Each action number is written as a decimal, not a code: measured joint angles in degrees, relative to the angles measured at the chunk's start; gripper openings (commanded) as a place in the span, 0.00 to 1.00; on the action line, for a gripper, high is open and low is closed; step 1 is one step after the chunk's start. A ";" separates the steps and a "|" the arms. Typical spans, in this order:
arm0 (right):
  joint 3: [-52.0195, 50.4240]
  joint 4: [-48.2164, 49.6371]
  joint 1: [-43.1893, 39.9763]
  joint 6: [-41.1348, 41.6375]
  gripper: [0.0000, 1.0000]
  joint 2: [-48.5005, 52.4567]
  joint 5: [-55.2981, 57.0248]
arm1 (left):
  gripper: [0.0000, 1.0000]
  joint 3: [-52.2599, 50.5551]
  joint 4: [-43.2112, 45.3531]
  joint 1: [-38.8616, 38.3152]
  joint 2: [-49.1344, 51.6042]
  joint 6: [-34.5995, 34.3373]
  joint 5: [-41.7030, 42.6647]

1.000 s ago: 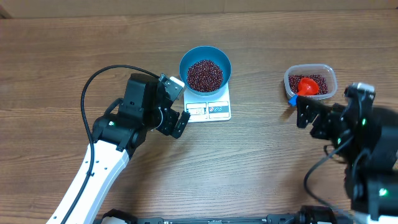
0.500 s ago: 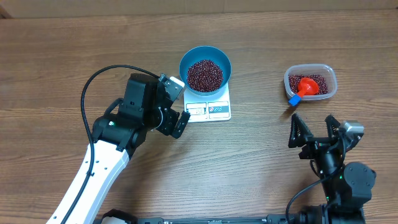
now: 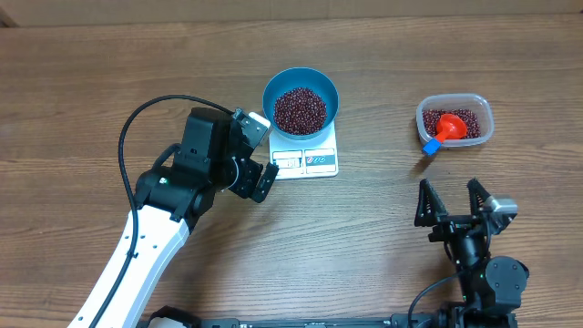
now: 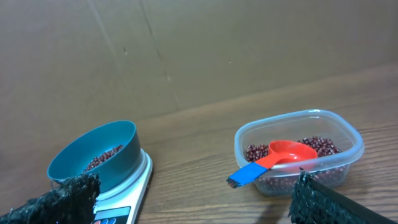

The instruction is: Scoop item into bowl and weigh 150g on scale

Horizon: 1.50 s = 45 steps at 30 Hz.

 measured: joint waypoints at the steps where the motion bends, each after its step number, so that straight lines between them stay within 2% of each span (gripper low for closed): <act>1: -1.11 0.68 0.02 -0.02 1.00 -0.61 0.00 | 1.00 0.00 -0.02 0.00 0.00 0.00 -0.02; 6: -2.97 3.65 0.02 0.00 1.00 -0.74 -0.02 | 1.00 0.00 0.00 0.00 0.00 0.00 -0.02; 45: -2.97 3.63 0.00 -0.02 1.00 -0.74 -0.04 | 1.00 0.00 0.00 0.00 0.00 0.00 -0.02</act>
